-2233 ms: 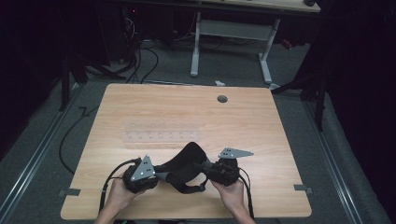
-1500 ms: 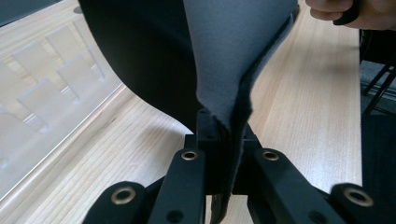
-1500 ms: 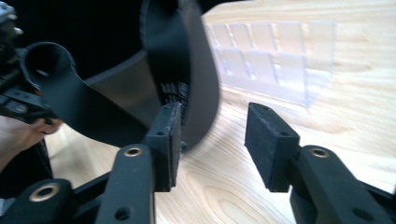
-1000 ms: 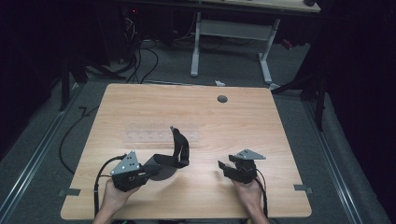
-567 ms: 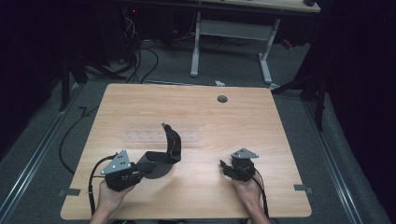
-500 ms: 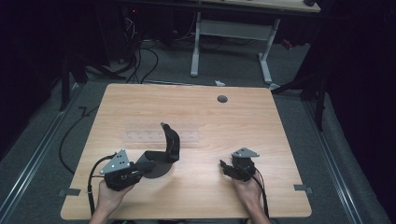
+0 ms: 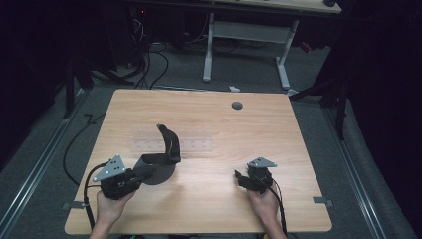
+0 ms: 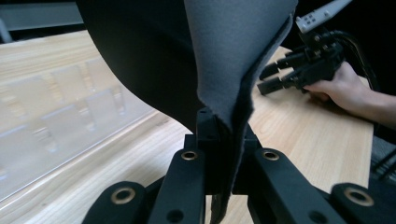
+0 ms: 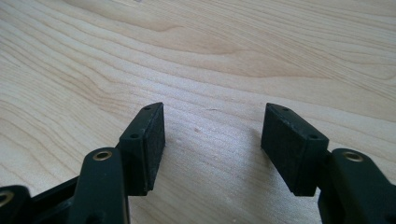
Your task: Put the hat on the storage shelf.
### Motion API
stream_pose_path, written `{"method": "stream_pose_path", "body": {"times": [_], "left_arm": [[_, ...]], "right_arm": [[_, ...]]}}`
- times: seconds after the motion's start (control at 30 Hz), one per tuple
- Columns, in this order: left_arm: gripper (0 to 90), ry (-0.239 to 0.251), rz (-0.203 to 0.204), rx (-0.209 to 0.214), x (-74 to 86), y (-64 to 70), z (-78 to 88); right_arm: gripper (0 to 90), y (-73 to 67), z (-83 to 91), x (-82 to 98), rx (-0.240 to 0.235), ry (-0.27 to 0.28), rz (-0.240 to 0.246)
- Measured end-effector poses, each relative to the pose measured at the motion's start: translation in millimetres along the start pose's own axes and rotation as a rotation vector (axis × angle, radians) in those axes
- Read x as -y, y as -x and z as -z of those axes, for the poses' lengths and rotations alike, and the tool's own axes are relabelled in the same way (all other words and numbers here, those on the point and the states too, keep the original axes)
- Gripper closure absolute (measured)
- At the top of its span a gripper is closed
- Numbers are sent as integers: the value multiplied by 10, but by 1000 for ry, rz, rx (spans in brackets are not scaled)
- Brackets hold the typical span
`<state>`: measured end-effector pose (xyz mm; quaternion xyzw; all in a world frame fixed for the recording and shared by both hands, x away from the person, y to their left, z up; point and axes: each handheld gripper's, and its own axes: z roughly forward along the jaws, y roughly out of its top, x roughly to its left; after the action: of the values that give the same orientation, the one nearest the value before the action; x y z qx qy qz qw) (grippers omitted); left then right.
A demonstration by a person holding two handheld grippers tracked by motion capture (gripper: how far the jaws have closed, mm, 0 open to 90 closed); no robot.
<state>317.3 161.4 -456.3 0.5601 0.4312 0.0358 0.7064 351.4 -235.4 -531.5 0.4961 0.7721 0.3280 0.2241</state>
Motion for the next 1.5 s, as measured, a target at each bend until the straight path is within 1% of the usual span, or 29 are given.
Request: {"method": "stream_pose_path", "body": {"times": [0.03,0.1,0.23,0.53,0.63,0.77,0.87,0.97,1.0,1.13,1.3,1.5], "left_arm": [[866,7,4,-4,-6,-2,9],[866,16,-2,-13,-13,-15,39],[866,35,-3,-31,-23,-42,100],[866,86,0,-55,-122,-72,168],[866,101,-7,-63,-150,-79,192],[867,122,-13,-89,-198,-122,241],[866,135,-15,-95,-232,-135,267],[866,147,-12,-108,-267,-142,273],[866,145,-19,-112,-275,-147,277],[866,165,-20,-125,-330,-151,277],[866,169,-30,-127,-368,-155,274],[866,189,-32,-129,-418,-164,250]], "right_arm": [[401,0,0,0,0,0,0],[401,0,0,0,0,0,0],[401,0,0,0,0,0,0],[397,0,1,1,2,-1,-1],[397,-1,1,1,2,-1,-1],[397,-1,1,1,2,-1,-1],[396,0,1,1,2,-1,-1],[393,-1,1,1,1,-1,-1],[390,0,0,1,1,-1,0],[386,0,0,1,0,-2,2],[384,1,0,1,-1,-2,3],[384,0,0,1,0,-2,2]]}}
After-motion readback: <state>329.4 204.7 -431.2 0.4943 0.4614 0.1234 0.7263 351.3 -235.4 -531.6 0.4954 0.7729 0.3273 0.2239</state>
